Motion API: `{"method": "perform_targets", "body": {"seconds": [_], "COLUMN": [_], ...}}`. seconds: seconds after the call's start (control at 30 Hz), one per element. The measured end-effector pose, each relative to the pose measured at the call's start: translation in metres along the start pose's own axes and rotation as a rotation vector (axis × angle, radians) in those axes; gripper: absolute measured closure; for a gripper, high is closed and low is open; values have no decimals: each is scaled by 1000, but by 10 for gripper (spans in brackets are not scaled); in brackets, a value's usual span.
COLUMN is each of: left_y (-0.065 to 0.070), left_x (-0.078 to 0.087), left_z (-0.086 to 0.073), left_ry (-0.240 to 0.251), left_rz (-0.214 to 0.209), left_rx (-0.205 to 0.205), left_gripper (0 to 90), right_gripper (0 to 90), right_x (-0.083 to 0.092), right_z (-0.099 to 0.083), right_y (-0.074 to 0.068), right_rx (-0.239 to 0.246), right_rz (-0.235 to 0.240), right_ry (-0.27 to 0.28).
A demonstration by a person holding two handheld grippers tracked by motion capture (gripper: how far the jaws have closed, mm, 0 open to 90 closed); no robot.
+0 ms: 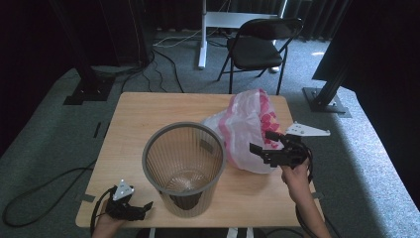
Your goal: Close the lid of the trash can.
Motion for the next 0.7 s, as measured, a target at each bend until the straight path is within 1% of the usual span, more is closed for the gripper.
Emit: {"method": "perform_targets", "body": {"seconds": [0.17,0.33,0.53,0.67,0.7], "left_y": [0,0,0,0,0], "left_x": [0,0,0,0,0], "left_z": [0,0,0,0,0], "left_ry": [0,-1,0,0,-2], "left_rz": [1,1,1,1,2], "left_rx": [-1,0,-1,-1,-3], "left_gripper": [0,0,0,0,0], "right_gripper": [135,135,135,135,135], "right_x": [6,11,14,13,12], "right_z": [-19,-36,-55,-68,-71], "right_y": [10,20,30,35,36], "right_rx": [-31,-53,-78,-73,-67], "right_rz": [-19,-60,-89,-99,-109], "right_ry": [1,18,41,34,32]}}
Point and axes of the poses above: each handheld gripper's, and its own axes: x roughly backward along the jaws, z roughly out of its top, y roughly to its right, the point moved 5 cm from there along -x, roughly forward along the jaws, and after that the axes turned 6 degrees about -x, right-handed, at the moved point
